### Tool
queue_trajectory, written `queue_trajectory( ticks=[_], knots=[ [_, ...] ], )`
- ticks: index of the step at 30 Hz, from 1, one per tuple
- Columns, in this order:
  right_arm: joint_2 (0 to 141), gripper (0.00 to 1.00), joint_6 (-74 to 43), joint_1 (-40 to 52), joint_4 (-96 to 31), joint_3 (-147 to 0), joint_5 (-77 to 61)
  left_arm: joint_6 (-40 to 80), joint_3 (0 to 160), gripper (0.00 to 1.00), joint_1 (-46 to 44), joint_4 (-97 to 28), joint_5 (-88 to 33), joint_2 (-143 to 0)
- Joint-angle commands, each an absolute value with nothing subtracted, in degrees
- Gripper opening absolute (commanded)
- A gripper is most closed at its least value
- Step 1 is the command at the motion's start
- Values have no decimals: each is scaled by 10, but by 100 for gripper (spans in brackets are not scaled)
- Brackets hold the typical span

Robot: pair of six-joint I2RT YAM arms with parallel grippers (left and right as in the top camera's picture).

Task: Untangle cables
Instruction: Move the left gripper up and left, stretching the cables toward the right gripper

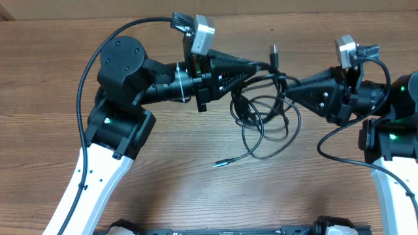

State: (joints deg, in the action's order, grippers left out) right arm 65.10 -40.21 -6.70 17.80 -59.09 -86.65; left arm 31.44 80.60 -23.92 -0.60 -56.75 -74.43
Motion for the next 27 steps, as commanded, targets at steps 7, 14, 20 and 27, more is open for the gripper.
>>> queue_trajectory(
  ticks=[7,14,20,27],
  knots=[
    [650,4,-400,-65,174,-596,-899,316,812,4,-226,-1,-472,-739],
    [650,4,-402,-65,170,-596,-899,398,812,4,-165,-1,-439,-739],
    [650,4,-402,-65,170,-596,-899,451,812,4,-125,-2,-439,-739],
    [650,22,-402,-65,170,-596,-899,448,812,4,-117,1,-478,-739]
  ],
)
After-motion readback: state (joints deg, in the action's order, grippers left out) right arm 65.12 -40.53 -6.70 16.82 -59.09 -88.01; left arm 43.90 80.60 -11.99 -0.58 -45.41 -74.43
